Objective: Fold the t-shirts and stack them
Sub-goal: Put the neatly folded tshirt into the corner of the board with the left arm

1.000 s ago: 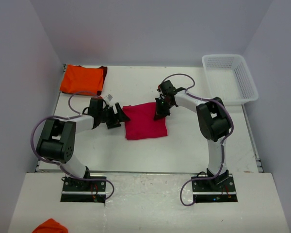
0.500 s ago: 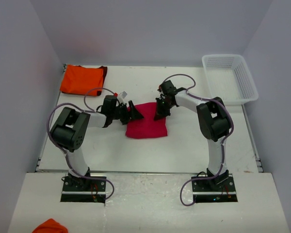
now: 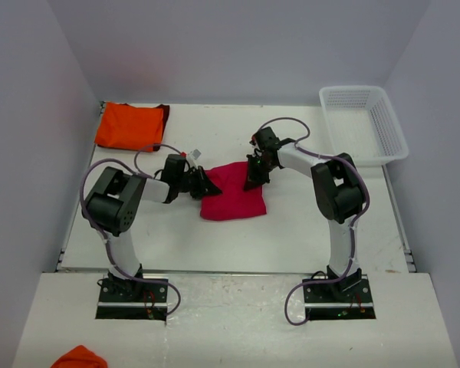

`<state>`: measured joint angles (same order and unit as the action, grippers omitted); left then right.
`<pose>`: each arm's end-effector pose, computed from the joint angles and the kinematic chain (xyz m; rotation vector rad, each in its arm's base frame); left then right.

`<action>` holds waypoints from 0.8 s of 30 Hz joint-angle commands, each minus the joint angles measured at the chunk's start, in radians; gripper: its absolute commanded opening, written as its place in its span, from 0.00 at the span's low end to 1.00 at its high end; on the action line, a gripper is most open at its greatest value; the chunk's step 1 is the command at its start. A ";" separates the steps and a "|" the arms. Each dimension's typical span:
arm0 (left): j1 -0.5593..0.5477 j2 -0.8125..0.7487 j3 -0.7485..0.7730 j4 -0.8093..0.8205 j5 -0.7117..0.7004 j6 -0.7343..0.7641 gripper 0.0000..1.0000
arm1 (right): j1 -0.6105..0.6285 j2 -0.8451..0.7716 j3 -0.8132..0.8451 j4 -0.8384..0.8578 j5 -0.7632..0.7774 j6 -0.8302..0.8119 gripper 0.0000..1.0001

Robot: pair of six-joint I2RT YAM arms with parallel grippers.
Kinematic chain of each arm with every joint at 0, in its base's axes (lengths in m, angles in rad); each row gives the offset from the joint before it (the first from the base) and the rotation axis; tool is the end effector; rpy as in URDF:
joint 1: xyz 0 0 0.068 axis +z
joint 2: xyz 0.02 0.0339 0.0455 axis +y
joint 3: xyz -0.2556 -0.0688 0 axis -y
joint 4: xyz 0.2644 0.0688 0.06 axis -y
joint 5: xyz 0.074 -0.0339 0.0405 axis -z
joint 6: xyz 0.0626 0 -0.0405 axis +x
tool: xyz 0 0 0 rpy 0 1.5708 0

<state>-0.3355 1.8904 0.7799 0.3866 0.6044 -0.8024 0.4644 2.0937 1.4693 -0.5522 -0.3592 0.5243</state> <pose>0.3335 -0.1539 0.0628 -0.2322 2.4669 -1.2402 0.3908 0.2204 0.1066 -0.0181 2.8767 0.7318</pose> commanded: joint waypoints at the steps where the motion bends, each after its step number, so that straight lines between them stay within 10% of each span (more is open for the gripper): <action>1: 0.019 0.009 -0.024 -0.308 -0.130 0.117 0.00 | 0.003 0.006 -0.007 0.014 -0.011 0.008 0.00; 13: 0.038 -0.097 0.295 -0.713 -0.445 0.339 0.00 | 0.011 -0.075 -0.027 0.067 0.023 -0.075 0.00; 18: 0.039 -0.077 0.413 -0.750 -0.474 0.391 0.00 | 0.043 -0.214 -0.061 0.118 0.061 -0.110 0.42; 24: 0.041 -0.083 0.556 -0.816 -0.569 0.480 0.00 | 0.120 -0.434 -0.098 0.065 0.164 -0.099 0.57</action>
<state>-0.3050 1.8214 1.2366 -0.3862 0.1242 -0.4129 0.5404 1.7889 1.3804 -0.4808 -0.2733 0.4435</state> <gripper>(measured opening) 0.090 0.568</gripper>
